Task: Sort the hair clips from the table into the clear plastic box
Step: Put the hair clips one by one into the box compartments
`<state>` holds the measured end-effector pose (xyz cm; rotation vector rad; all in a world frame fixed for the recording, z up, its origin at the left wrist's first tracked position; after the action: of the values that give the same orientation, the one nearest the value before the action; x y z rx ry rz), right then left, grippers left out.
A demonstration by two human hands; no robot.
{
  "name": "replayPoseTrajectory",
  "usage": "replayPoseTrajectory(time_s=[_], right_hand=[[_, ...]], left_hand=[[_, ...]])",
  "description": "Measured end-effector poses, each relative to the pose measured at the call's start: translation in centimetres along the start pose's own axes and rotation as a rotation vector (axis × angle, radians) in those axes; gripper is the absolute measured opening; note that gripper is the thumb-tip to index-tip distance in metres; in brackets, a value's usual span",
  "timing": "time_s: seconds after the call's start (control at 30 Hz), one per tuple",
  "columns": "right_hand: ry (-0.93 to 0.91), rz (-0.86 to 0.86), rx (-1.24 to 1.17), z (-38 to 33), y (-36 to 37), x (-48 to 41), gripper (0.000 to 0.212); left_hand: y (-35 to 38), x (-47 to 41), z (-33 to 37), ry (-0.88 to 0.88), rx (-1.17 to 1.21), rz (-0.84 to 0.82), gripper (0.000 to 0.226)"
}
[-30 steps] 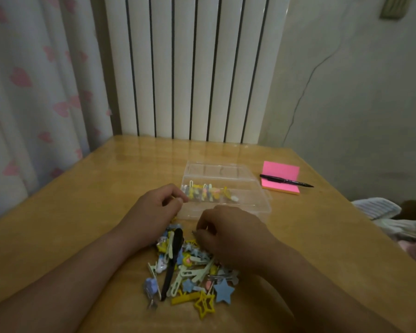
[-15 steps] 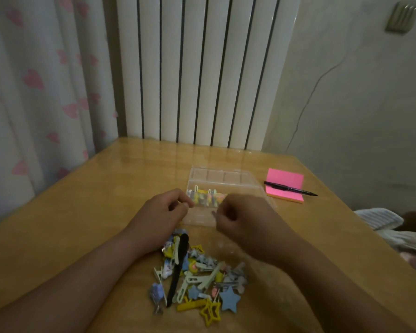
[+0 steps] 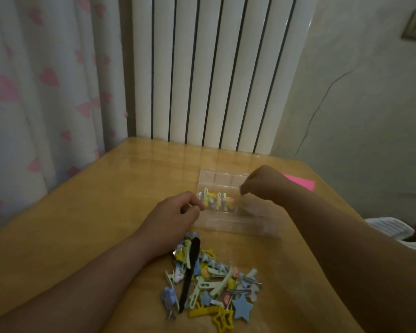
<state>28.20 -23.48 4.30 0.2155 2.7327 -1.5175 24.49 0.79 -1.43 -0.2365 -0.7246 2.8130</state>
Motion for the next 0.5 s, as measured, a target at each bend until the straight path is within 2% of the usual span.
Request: replayPoseTrajectory(time_s=[0.1,0.3,0.37,0.5], right_hand=[[0.042,-0.044,0.058,0.2,1.2,-0.6,0.029],[0.056,0.001,0.044,1.5,1.5,-0.6,0.027],[-0.004,0.073,0.025,1.5,0.8,0.3,0.022],[-0.248,0.296,-0.07,-0.7,-1.0,5.4,0.013]], left_hand=[[0.0,-0.1,0.0,0.004,0.0,-0.002,0.019],[-0.1,-0.1,0.0,0.006,-0.023,0.008,0.018],[-0.1,-0.2,-0.1,0.005,-0.026,0.01,0.018],[-0.2,-0.1,0.0,0.004,-0.033,0.019,0.018]])
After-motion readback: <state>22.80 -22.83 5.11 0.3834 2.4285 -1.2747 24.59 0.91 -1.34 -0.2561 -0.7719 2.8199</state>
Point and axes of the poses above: each hand's wrist, its own x-axis away from the middle knuckle, its own y-axis out of the palm, z = x × y, the point moved 9 cm from there along -x, towards the middle knuckle, and after that the axes turned 11 degrees about -y, right-handed, at the moved point
